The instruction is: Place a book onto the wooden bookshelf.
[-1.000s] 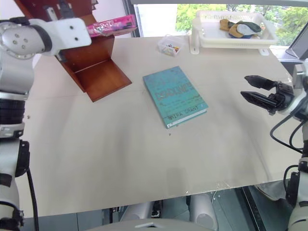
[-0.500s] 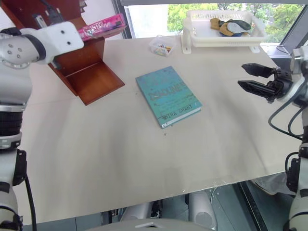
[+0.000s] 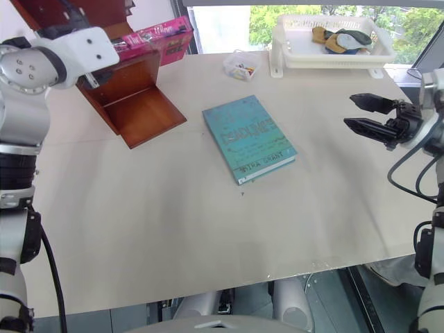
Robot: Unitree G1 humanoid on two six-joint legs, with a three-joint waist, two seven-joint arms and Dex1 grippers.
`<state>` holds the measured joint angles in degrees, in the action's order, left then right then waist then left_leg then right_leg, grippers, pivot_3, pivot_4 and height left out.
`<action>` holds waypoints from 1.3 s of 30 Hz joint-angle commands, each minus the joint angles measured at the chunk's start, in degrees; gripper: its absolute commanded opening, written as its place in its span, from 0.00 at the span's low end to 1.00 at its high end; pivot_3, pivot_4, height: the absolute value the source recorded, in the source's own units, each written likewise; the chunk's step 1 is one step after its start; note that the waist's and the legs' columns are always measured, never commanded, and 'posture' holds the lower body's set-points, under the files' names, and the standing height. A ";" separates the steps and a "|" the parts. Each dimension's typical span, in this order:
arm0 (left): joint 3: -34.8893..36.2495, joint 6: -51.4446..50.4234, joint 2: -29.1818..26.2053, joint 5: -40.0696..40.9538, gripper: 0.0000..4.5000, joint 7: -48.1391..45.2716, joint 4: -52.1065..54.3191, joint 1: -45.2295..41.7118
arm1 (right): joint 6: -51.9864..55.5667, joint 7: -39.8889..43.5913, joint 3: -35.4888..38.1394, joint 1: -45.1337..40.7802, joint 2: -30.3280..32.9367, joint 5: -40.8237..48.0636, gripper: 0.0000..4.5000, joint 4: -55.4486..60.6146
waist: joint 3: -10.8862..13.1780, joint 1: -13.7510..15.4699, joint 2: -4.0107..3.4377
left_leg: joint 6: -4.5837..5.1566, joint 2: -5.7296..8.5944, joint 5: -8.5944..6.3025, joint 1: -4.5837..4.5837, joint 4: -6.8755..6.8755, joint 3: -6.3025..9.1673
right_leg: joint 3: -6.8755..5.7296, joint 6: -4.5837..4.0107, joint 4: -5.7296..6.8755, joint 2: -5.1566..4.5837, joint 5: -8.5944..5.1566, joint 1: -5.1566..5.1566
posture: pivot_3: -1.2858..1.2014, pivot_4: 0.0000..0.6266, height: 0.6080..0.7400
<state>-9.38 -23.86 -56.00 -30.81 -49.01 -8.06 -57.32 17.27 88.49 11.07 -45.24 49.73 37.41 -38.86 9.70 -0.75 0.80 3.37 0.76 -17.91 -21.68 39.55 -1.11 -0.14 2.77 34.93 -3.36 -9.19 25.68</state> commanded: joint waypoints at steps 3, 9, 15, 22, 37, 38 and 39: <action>3.67 -0.98 -2.69 0.89 0.89 0.43 1.17 -1.05 | -0.40 4.01 1.69 0.28 2.32 1.73 1.00 0.75 | 0.00 0.11 0.00 | 0.00 0.00 0.00 0.00 0.02 0.00 | 0.00 0.00 0.00 0.00 0.00 0.00 | 0.52 0.24 1.00; 13.08 -9.24 -1.58 14.44 0.89 -6.52 6.64 -1.82 | 1.00 4.01 1.81 2.50 4.15 3.12 1.00 2.57 | 0.00 0.11 0.00 | 0.00 -0.01 0.00 -0.04 0.03 0.03 | -0.02 0.00 0.00 0.00 0.00 0.00 | 0.52 0.24 1.00; 22.08 -19.25 -4.95 24.42 0.89 -11.63 12.72 -0.27 | 2.85 4.01 3.74 6.85 6.65 4.92 1.00 4.99 | 0.00 0.04 0.01 | 0.00 0.00 0.00 -0.07 0.09 0.06 | -0.09 0.01 -0.02 -0.06 0.00 -0.01 | 0.52 0.24 1.00; 28.30 -32.98 -7.97 38.93 0.89 -14.21 19.07 -2.40 | 4.35 4.01 6.08 14.07 8.93 5.21 1.00 8.28 | 0.00 0.13 0.01 | 0.00 -0.01 0.00 -0.04 0.40 0.08 | -0.07 0.02 0.01 -0.05 -0.01 -0.04 | 0.52 0.24 1.00; 38.65 -62.55 19.18 68.11 0.89 -1.87 41.12 15.59 | 5.74 1.37 12.32 27.55 9.33 4.54 1.00 17.07 | -0.05 -0.13 -0.05 | -0.05 -0.04 -0.01 0.83 0.69 -0.06 | 0.23 0.12 0.43 -0.01 0.06 -0.71 | 0.52 0.24 1.00; 38.60 -61.61 20.34 69.14 0.89 -1.81 42.04 18.99 | 5.21 1.05 12.54 29.50 9.17 3.91 1.00 18.10 | -0.04 -0.20 -0.04 | -0.06 -0.05 -0.01 0.84 0.68 -0.06 | 0.24 0.11 0.42 0.01 0.05 -0.71 | 0.52 0.24 1.00; 38.17 -59.42 21.20 69.65 0.89 -1.86 42.76 22.83 | 4.79 0.54 12.84 31.63 8.86 3.39 1.00 19.32 | -0.05 -0.19 -0.05 | -0.06 -0.05 0.00 0.85 0.69 -0.08 | 0.27 0.10 0.43 0.01 0.06 -0.70 | 0.52 0.24 1.00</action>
<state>28.56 -86.92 -35.39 37.09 -51.13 31.32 -37.80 23.16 88.26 21.50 -15.48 57.80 41.34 -22.79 9.65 -0.93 0.76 3.30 0.71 -17.91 -20.75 40.21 -1.23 0.18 2.88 35.39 -3.35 -9.13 24.96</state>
